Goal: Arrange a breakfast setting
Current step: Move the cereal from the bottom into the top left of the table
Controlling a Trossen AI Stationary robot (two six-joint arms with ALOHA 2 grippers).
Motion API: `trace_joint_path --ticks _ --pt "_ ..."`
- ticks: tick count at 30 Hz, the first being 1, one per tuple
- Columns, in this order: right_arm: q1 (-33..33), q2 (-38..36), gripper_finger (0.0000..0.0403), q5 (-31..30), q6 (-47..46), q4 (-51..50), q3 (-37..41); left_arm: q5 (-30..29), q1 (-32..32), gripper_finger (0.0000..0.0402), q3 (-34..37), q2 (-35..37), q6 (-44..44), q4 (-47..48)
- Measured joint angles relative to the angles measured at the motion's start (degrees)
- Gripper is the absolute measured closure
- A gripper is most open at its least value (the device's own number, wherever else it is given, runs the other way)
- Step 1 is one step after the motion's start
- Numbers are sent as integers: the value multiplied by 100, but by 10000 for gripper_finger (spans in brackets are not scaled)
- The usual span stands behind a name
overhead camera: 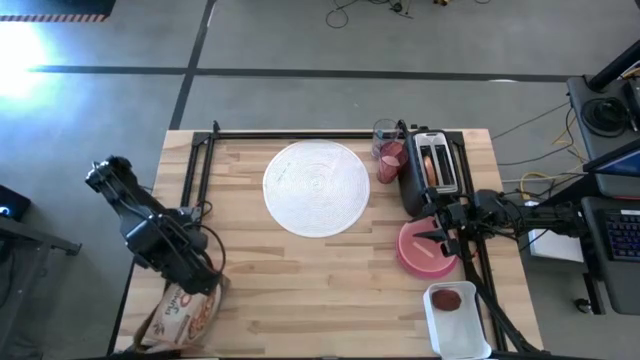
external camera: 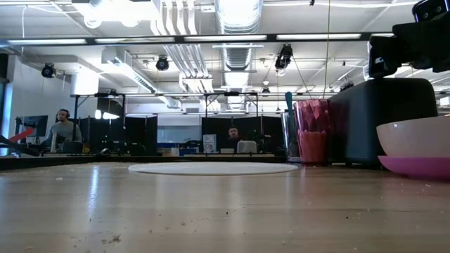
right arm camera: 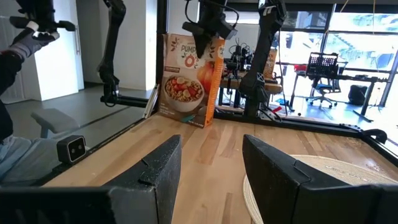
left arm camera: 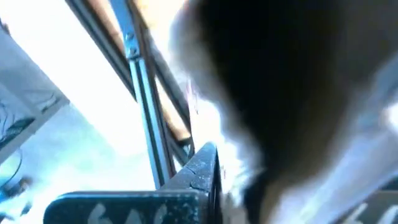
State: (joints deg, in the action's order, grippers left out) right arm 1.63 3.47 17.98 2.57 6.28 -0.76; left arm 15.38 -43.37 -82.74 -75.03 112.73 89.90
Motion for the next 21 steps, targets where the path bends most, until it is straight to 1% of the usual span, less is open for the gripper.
trace_joint_path --ticks 5,9,12,17,21 --pt "1 -1 241 -1 0 -1 -1 -510 164 401 5 148 -139 14" --pt "2 0 241 -2 1 0 0 -751 497 401 64 281 -536 9" --pt "2 -1 241 -2 -1 -1 1 -733 843 401 298 465 -915 -1" --pt "0 0 241 0 -1 1 1 -693 1570 401 895 903 -1657 -34" --pt "1 0 241 0 0 0 0 -887 2175 401 1195 1216 -2291 -29"
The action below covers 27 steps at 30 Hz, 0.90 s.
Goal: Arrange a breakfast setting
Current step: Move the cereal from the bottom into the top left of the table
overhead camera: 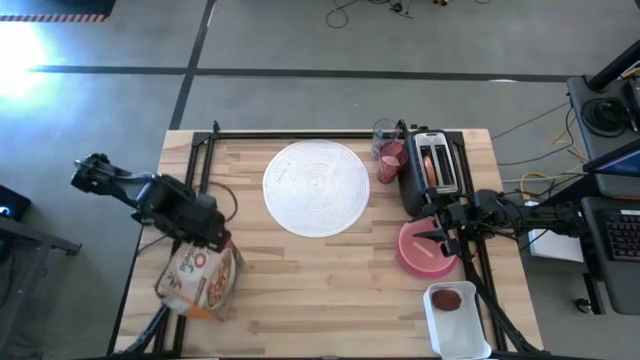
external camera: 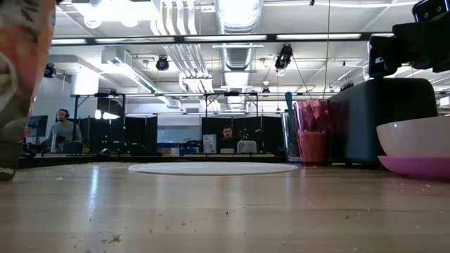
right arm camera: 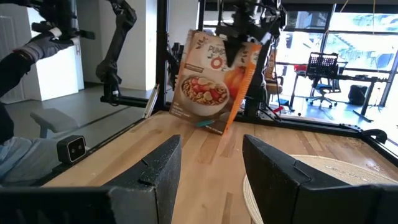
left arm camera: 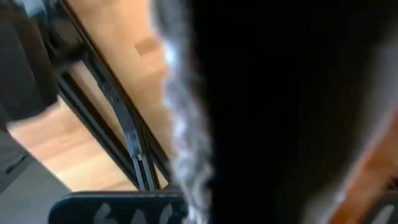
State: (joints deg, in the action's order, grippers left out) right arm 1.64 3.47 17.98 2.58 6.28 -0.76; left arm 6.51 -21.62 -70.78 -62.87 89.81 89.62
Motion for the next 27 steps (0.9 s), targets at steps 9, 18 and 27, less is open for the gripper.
trace_joint_path --ticks 9,18,27 --pt "-1 1 241 0 1 1 -1 -844 1014 401 45 255 -1082 52" --pt "-1 -1 241 -2 -1 1 -1 -1700 1300 401 -303 77 -1743 65" --pt "1 -1 241 -2 1 1 1 -2400 2310 401 -358 148 -2771 51"
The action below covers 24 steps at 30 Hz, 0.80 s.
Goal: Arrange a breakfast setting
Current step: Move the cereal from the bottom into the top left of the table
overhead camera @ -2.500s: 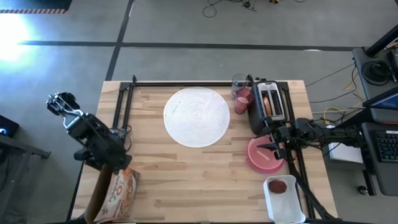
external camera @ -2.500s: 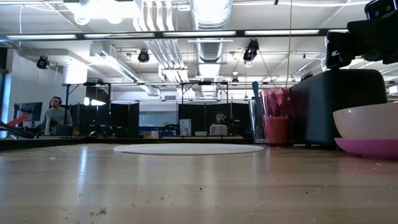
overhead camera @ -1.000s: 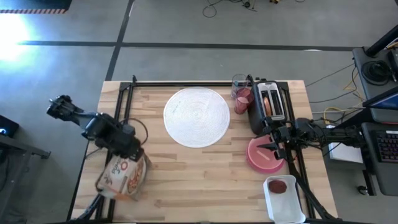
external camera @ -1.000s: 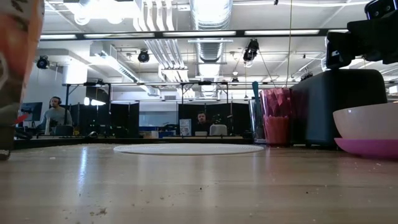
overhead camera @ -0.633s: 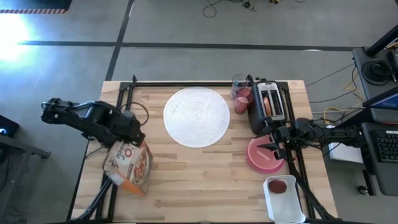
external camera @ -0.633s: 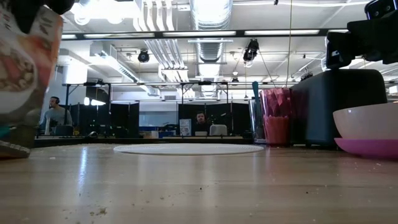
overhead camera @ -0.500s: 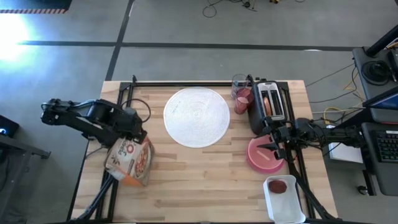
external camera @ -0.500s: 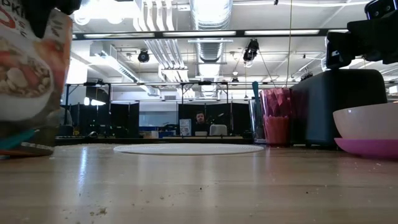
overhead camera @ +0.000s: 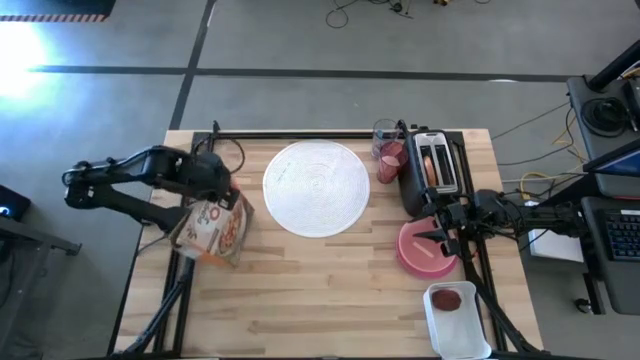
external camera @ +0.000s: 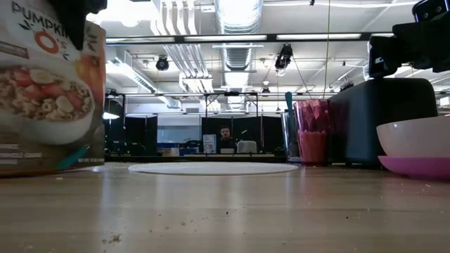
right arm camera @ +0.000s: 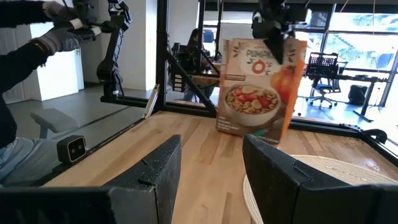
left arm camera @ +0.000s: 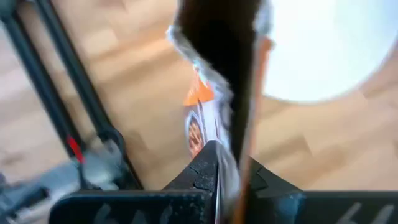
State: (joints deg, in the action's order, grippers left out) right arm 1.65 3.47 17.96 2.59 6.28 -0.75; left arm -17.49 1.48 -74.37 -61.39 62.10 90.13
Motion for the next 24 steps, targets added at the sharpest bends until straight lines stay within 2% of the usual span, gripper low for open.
trace_joint_path --ticks 7,16,19,24 --pt "-2 0 241 1 -2 -1 -2 -967 1038 401 0 -41 -1111 -6" --pt "0 1 241 1 -2 0 0 -1875 1900 401 -2 -238 -1925 -279" --pt "-2 0 241 2 -2 0 0 -2071 2243 401 -2 -262 -2464 -702" --pt "-2 0 241 2 -1 -2 0 -1990 2905 401 9 -365 -3314 -1397"
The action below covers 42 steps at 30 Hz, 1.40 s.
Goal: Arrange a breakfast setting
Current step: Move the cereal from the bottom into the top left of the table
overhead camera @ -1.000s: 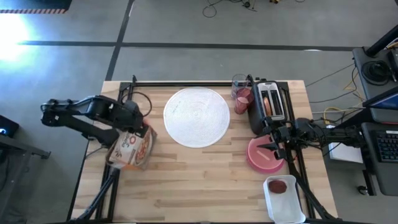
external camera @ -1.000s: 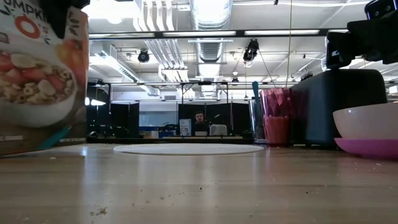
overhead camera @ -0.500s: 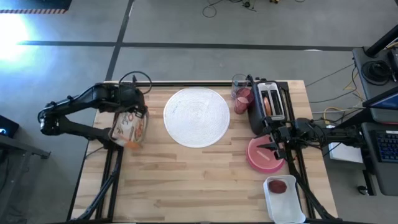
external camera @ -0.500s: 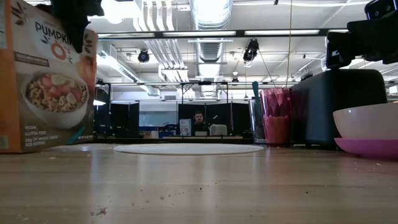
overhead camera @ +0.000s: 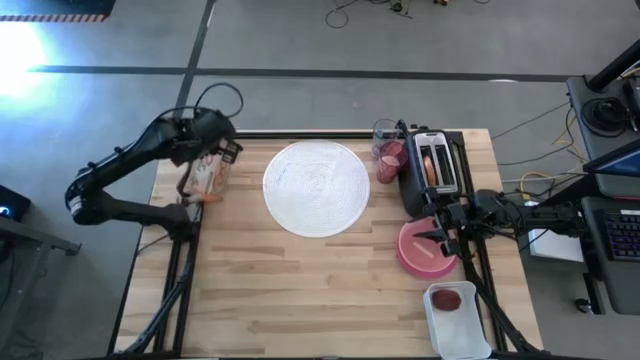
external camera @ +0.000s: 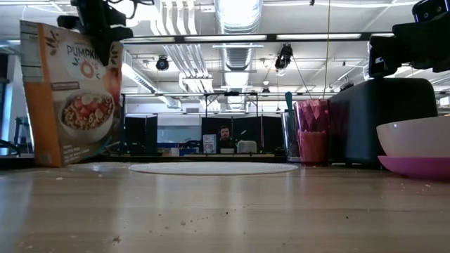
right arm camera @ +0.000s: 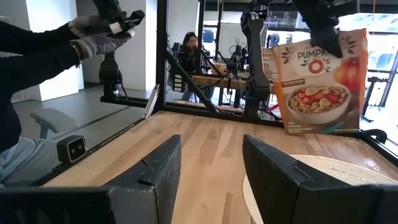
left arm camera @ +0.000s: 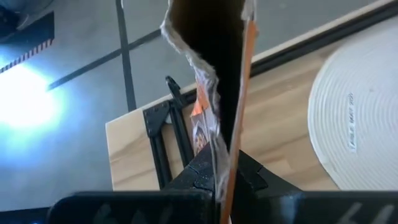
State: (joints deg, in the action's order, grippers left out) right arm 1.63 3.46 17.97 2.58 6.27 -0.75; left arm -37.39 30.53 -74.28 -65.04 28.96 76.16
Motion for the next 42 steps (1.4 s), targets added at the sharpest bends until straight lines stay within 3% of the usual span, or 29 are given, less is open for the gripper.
trace_joint_path --ticks 9,21,42 --pt "1 1 241 -2 -1 1 -1 569 872 401 10 -471 -785 -578" --pt "1 0 241 0 -1 2 0 730 1605 401 17 -807 -1633 -1550" --pt "0 0 241 0 -1 1 0 940 2204 401 7 -1141 -2001 -2283"
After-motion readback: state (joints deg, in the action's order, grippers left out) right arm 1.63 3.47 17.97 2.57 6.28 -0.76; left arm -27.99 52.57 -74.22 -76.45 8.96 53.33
